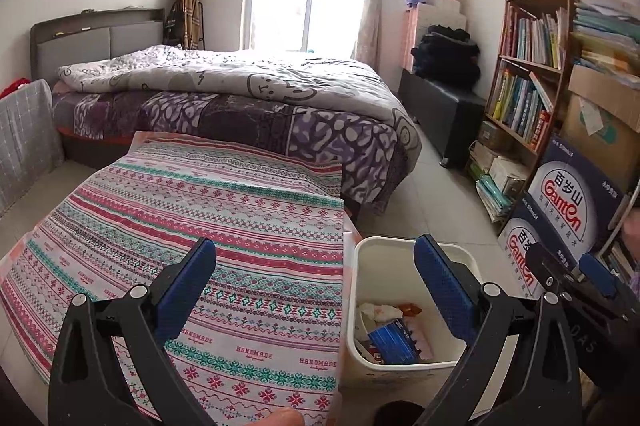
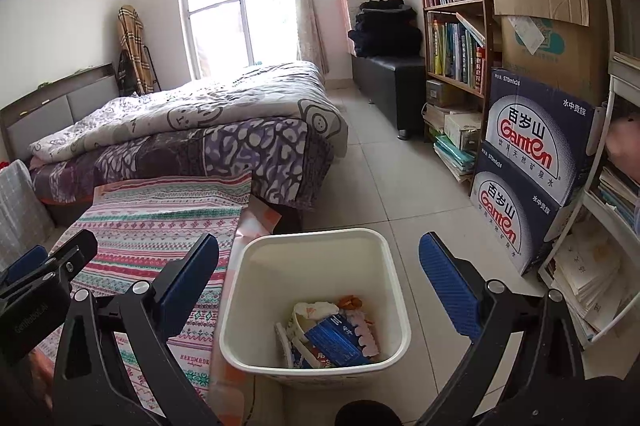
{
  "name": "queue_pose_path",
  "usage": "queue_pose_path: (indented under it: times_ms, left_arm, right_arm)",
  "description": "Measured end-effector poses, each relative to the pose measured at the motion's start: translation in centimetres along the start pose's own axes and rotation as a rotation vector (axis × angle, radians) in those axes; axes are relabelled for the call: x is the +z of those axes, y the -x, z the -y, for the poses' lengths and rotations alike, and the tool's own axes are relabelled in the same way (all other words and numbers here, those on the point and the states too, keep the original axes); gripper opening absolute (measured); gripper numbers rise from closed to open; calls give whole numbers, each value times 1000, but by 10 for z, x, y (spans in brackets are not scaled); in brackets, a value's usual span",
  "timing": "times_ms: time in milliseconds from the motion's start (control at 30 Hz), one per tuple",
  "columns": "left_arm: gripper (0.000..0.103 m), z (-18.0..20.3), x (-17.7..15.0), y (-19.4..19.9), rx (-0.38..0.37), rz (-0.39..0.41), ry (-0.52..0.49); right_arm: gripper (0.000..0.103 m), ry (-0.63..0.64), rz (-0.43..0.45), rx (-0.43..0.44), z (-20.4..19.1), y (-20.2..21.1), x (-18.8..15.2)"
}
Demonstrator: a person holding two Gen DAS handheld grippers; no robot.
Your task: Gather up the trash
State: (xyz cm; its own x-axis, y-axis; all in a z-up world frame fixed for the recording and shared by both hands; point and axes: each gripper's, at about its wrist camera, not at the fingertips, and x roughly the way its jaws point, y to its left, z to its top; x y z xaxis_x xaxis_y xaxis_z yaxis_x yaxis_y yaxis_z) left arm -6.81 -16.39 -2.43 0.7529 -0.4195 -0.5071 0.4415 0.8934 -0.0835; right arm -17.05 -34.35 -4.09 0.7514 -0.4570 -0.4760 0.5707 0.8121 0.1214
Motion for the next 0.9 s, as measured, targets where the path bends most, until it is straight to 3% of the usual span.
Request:
queue_pose_path:
  times_ms: [900]
  left_arm:
    - [96,16,-3,-11,-20,-20,-25]
  right_arm:
    - [96,-20,-16,-25,17,-5,2]
